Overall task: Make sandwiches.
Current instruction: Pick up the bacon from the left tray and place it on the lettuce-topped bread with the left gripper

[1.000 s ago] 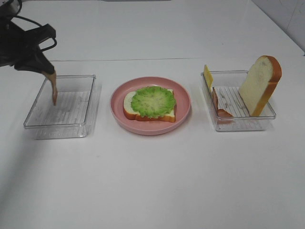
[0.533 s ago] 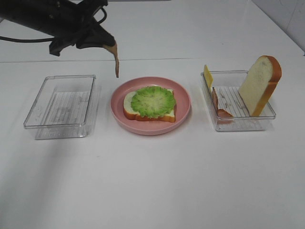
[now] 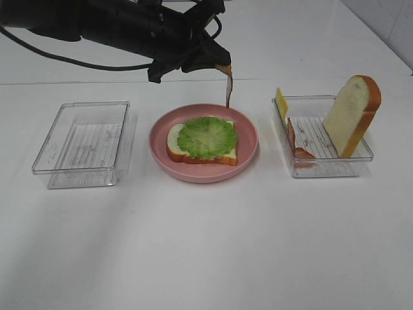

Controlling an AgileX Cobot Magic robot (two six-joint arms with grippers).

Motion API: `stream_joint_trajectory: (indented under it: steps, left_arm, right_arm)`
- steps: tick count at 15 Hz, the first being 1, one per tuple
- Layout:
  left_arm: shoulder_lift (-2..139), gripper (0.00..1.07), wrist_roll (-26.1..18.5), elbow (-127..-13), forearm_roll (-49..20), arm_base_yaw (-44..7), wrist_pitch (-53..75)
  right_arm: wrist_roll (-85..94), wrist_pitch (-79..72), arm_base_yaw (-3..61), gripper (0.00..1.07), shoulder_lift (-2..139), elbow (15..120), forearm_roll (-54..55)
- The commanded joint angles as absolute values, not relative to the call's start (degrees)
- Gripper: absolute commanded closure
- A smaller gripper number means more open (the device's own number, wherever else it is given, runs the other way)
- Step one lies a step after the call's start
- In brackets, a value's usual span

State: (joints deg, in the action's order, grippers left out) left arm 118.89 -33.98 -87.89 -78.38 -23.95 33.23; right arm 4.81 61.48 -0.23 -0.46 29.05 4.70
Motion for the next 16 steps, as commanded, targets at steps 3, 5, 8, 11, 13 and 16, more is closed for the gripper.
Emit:
stream_joint_trajectory:
  steps: [3, 5, 8, 11, 13, 16]
  left_arm:
    - [127.71, 1.07, -32.60, -93.62, -83.25, -24.24, 38.62]
    - [129.49, 1.07, -32.60, -93.91, -82.33, -23.95, 40.34]
    - [129.66, 1.07, -31.34, -93.91, -77.41, -22.35, 40.28]
    - [129.66, 1.07, -30.37, -93.91, -68.64, -21.08, 38.85]
    - [129.66, 1.07, -29.22, -93.91, -64.17, -21.08, 38.56]
    - [129.66, 1.07, -28.76, -94.19, -62.17, -20.45, 38.85]
  right_arm:
    - [5.44, 60.79, -0.69, 0.25, -1.09, 28.99, 4.81]
    - [5.44, 60.79, -0.69, 0.25, -1.09, 28.99, 4.81]
    - [5.44, 60.79, -0.69, 0.25, -1.09, 28.99, 4.81]
    - [5.44, 60.79, -0.69, 0.25, -1.09, 28.99, 4.76]
    - [5.44, 60.79, -0.69, 0.25, -1.09, 28.99, 4.76]
    - [5.44, 60.79, -0.69, 0.25, -1.09, 28.99, 4.76]
